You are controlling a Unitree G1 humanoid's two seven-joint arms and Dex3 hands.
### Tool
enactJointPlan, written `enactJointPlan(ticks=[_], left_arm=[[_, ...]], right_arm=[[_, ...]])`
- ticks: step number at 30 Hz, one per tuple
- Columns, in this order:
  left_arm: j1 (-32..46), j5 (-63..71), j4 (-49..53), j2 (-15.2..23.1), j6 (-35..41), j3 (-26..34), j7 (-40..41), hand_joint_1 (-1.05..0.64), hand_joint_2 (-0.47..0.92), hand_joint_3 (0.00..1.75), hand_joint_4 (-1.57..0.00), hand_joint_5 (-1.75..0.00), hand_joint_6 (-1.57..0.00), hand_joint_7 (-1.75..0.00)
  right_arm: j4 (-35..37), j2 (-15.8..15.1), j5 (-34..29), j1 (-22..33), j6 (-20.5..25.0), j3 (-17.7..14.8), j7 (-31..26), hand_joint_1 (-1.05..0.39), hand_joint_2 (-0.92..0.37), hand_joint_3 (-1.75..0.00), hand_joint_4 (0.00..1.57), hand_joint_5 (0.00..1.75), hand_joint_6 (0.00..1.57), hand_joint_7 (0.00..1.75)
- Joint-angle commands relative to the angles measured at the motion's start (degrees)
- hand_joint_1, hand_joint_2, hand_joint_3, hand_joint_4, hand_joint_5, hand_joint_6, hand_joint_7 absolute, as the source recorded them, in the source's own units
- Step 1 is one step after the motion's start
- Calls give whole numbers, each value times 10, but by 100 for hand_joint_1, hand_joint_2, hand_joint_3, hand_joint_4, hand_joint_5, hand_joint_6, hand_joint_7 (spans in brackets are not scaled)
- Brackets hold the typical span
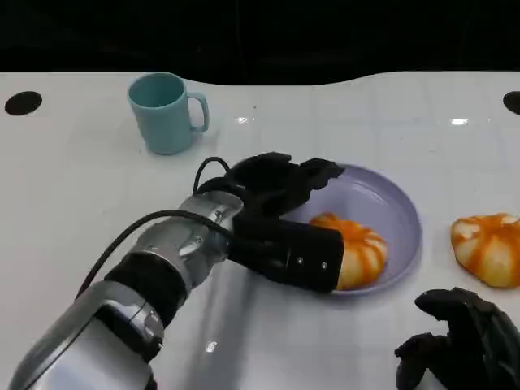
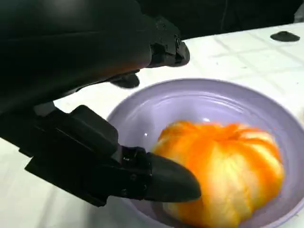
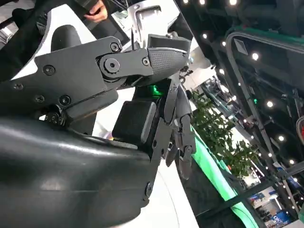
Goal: Grasp the bread from the table and place it into the plate.
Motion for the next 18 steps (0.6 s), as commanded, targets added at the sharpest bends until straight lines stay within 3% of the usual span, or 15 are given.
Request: enactJointPlan(ticks=[1,7,9,11,14,16,18], left_arm=[[4,0,-46,29,8,-3,-28,-105,92,58,0,-21,0,0],[76,-55,-143,78,-37,42,-23,-105,92,54,0,-51,0,0],[107,-86,-166,88,-72,67,-6,-105,92,52,0,-75,-6,-5],[142,-128,-181,91,-109,97,0,-105,92,51,0,-102,-2,-35],[201,-235,-198,79,-161,151,-36,-102,92,41,-3,-121,-3,-70],[237,-320,-212,66,-184,181,-82,-97,92,34,-16,-122,-13,-81],[270,-401,-228,52,-195,207,-134,-93,92,28,-42,-113,-33,-82]], right_arm=[[6,-7,7,0,-5,-7,7,-58,-92,-33,157,58,157,24],[5,-5,8,0,-1,-9,4,-58,-92,-32,157,59,157,24],[6,-5,10,-1,2,-10,4,-58,-92,-32,157,57,157,23],[8,-5,9,-2,-1,-10,7,-58,-92,-32,157,57,157,23],[13,-6,9,-5,-6,-12,14,-58,-92,-32,157,56,157,21],[7,-4,6,-2,-6,-12,8,-58,-92,-32,157,57,157,23],[6,-5,8,-1,-3,-12,11,-58,-92,-33,157,57,157,22]])
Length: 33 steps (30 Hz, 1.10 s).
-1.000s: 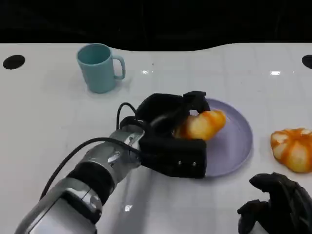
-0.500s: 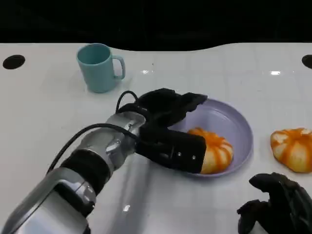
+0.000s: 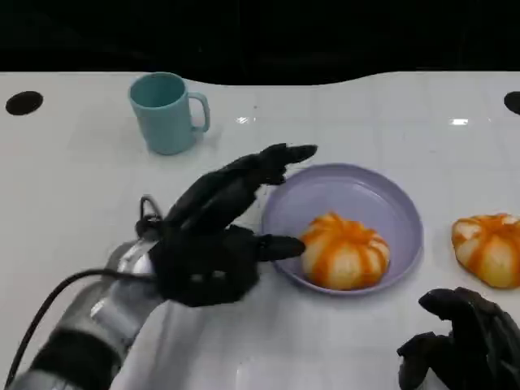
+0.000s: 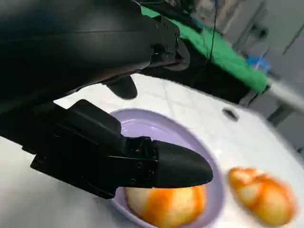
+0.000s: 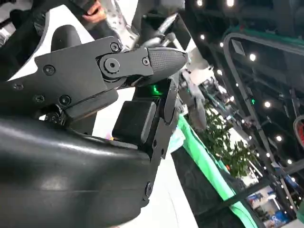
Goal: Grasp the bread from the table and place it into the plate.
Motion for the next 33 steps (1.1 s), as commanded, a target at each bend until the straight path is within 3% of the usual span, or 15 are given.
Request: enactJointPlan(ticks=[1,4,5,8,10,13,14,16,19,25,27,29,33], left_arm=[[70,-157,-37,-24,-30,57,-101,-92,92,27,-49,-111,-39,-83],[108,-238,-75,-31,-1,81,-168,-92,92,30,-67,-116,-54,-91],[127,-267,-99,-31,21,88,-190,-92,92,27,-72,-125,-61,-103],[167,-311,-155,-30,71,102,-225,-91,92,24,-80,-144,-72,-127],[178,-317,-175,-31,90,108,-234,-91,92,24,-81,-148,-74,-132],[183,-314,-188,-34,105,115,-239,-91,92,24,-82,-150,-74,-134],[221,-380,-219,-49,152,128,-259,-91,92,24,-82,-150,-74,-135],[277,-474,-268,-66,230,146,-288,-93,92,10,-99,-152,-98,-118],[316,-552,-312,-69,323,166,-308,-95,89,2,-112,-144,-110,-108],[344,-597,-331,-79,392,198,-334,-94,86,0,-117,-151,-125,-101],[350,-605,-330,-83,408,207,-342,-95,84,0,-118,-154,-127,-104],[353,-603,-329,-87,412,212,-348,-95,84,0,-115,-159,-120,-122],[356,-597,-321,-89,416,221,-363,-94,84,0,-115,-163,-114,-137]], right_arm=[[-5,-6,6,4,-2,-3,2,-58,-92,-33,157,57,157,22],[-8,-6,5,6,-1,-3,-2,-58,-92,-33,157,57,157,22],[-10,-7,3,7,-2,-3,-4,-58,-92,-34,157,57,157,23],[-11,-7,1,7,-4,-2,-3,-57,-92,-35,157,58,157,24],[-10,-8,0,7,-5,-2,-2,-57,-92,-35,157,59,157,24],[-11,-7,0,7,-5,-2,-2,-57,-92,-35,157,59,157,24],[-16,-6,0,10,-2,-1,-6,-57,-92,-35,157,59,157,24],[-25,-6,0,15,5,0,-14,-57,-92,-35,157,61,157,26],[-32,-5,2,19,8,2,-15,-57,-92,-34,157,61,157,26],[-30,-7,2,20,2,1,-11,-58,-92,-35,157,61,157,25],[-30,-8,3,20,5,1,-10,-58,-92,-34,157,61,157,25],[-33,-8,4,21,8,1,-13,-58,-92,-34,157,60,157,25],[-33,-7,3,22,4,1,-13,-58,-92,-35,157,60,157,24]])
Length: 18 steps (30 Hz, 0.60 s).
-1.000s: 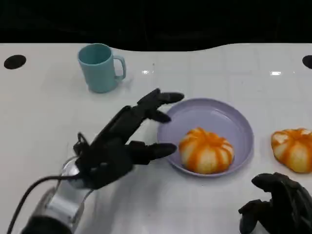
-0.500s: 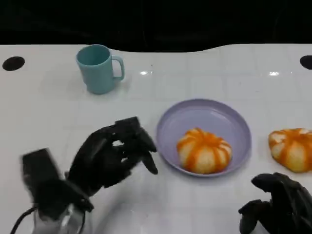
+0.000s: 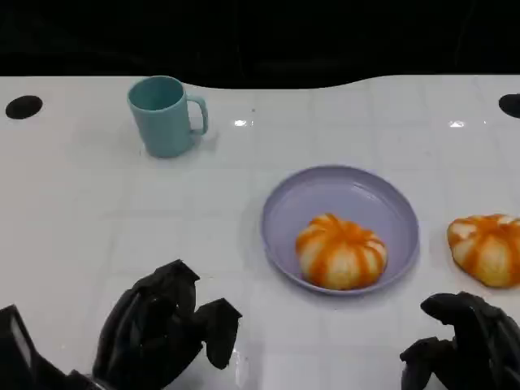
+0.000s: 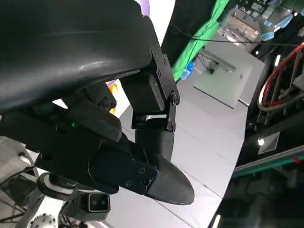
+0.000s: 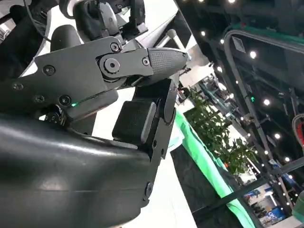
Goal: Grasp the bread from the table and place it into the plate.
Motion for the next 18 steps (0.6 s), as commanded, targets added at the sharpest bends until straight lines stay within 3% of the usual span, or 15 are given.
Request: enactJointPlan(ticks=[1,18], left_arm=[[5,2,9,2,5,16,-26,-94,85,0,-114,-163,-113,-136],[-10,37,45,-13,-17,41,-46,-99,86,1,-116,-159,-117,-129]], right_arm=[[-7,-6,6,3,-1,-1,0,-58,-92,-34,157,60,157,24],[2,0,3,-1,-6,0,-2,-58,-91,-33,157,60,157,25]])
